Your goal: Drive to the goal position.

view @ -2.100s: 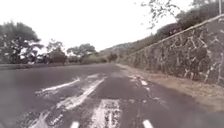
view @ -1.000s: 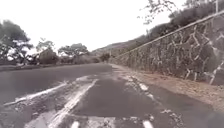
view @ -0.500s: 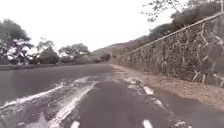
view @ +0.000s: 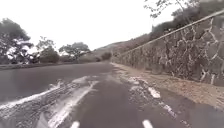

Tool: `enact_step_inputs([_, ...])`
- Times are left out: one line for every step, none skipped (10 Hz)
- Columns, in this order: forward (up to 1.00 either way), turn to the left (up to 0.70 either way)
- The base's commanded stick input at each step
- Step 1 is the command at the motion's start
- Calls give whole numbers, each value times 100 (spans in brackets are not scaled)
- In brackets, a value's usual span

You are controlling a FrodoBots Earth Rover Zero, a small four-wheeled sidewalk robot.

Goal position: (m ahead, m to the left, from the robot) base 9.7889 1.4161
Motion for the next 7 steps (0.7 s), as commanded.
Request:
enact_step_inputs([50,0])
enact_step_inputs([50,0])
enact_step_inputs([50,0])
enact_step_inputs([50,0])
enact_step_inputs([50,0])
enact_step_inputs([50,0])
enact_step_inputs([50,0])
